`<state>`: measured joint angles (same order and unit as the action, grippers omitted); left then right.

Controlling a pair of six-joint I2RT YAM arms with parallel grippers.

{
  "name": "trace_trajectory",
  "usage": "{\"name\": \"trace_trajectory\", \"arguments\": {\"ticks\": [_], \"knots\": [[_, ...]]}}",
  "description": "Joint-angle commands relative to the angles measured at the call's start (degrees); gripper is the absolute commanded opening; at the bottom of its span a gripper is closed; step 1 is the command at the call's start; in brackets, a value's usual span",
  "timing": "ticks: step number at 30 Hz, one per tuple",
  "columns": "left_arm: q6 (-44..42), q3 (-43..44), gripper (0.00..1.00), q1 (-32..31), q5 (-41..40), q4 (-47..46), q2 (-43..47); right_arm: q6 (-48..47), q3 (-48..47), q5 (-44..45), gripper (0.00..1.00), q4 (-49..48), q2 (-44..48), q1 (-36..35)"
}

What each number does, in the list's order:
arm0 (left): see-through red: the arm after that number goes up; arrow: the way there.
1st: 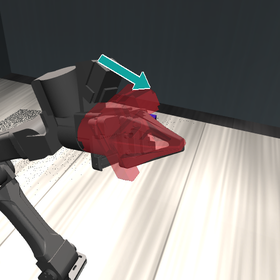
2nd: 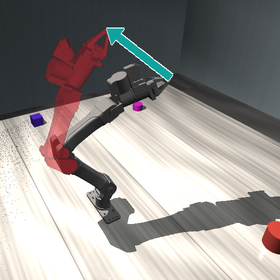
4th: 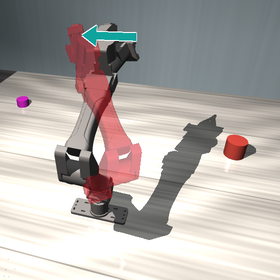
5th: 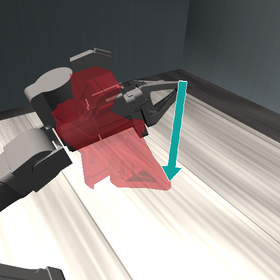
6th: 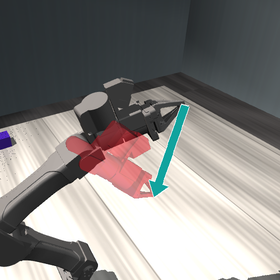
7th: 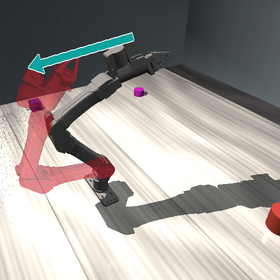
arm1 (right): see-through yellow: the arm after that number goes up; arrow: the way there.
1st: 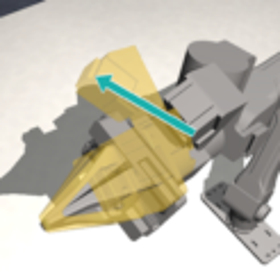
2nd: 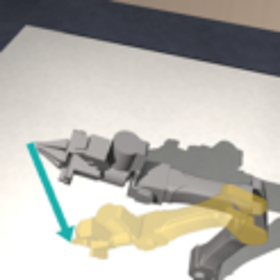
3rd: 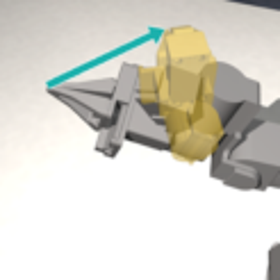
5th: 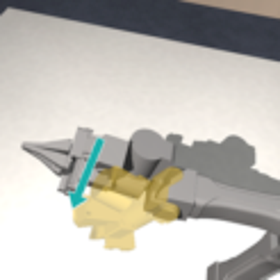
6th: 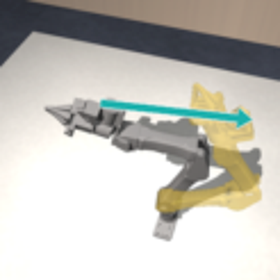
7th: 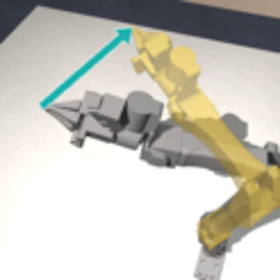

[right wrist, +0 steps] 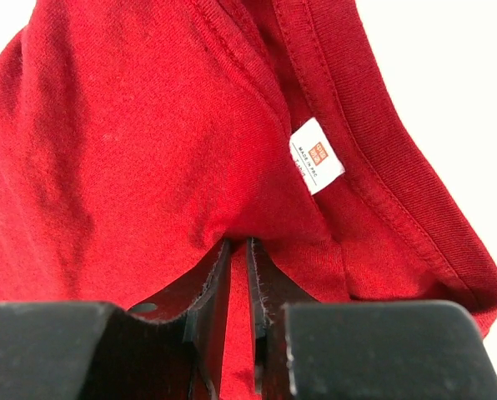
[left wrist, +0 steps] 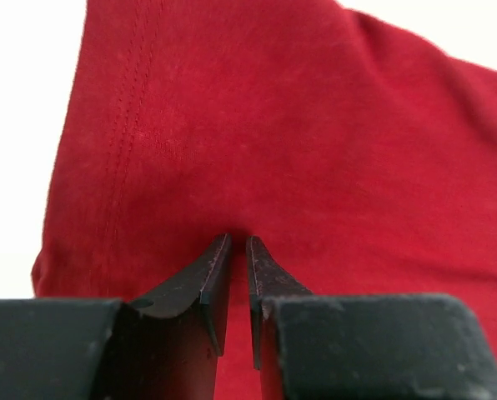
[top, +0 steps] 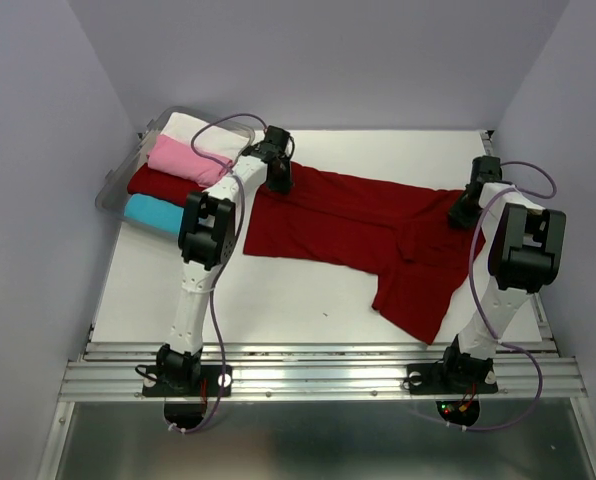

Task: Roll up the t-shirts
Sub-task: Fold the T-shirt at the center of the board.

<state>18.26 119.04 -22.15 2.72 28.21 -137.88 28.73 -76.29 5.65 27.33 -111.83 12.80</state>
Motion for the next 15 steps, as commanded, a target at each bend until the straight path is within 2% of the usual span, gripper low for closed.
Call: {"name": "trace_trajectory", "arguments": {"ticks": [1,9,15], "knots": [[-0.77,4.34,0.24,0.35,-0.35,1.85,-2.12,1.41,0.18,1.47,0.19,-2.72,-3.48,0.30],[-2.35,14.19,0.24,0.97,-4.11,5.98,-8.54,1.33,-5.62,-0.11,0.20,-2.02,-6.91,0.30],[-2.70,16.05,0.24,0.53,-7.02,6.43,-2.84,0.01,-8.61,-0.55,0.28,1.32,1.78,0.30]]}}
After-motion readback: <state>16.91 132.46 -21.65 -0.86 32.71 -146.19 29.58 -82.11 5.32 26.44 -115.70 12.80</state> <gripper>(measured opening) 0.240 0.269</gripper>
